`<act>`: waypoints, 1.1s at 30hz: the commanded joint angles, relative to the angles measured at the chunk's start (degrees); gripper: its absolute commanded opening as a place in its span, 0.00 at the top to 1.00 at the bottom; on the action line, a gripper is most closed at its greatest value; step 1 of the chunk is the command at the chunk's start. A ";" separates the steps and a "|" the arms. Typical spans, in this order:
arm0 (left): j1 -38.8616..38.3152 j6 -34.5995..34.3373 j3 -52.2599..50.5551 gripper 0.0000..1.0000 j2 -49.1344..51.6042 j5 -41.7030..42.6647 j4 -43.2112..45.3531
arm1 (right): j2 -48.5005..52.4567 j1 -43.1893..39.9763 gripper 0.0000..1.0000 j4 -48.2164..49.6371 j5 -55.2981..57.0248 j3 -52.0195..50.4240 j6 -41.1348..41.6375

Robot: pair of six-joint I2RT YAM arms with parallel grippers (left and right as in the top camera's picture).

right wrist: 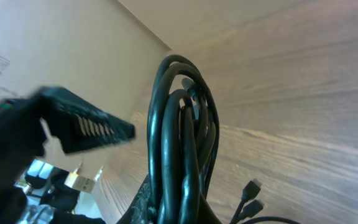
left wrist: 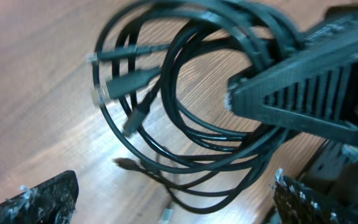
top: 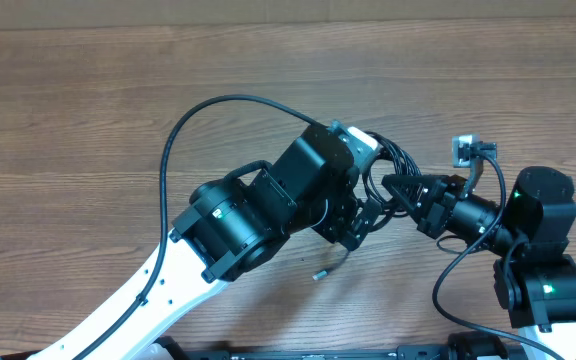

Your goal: Untangle cables

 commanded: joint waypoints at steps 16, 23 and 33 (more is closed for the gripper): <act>0.09 -34.97 1.20 0.00 -0.44 -0.66 0.09 | -0.44 -0.11 0.96 12.02 -6.43 0.63 8.76; 0.09 -39.34 1.20 0.07 -0.44 -2.54 0.09 | -0.44 -0.11 0.96 15.02 -7.85 0.63 14.53; 0.07 -42.12 1.20 0.05 -0.44 -6.36 0.96 | -0.44 -0.11 0.96 15.98 -10.25 0.63 19.50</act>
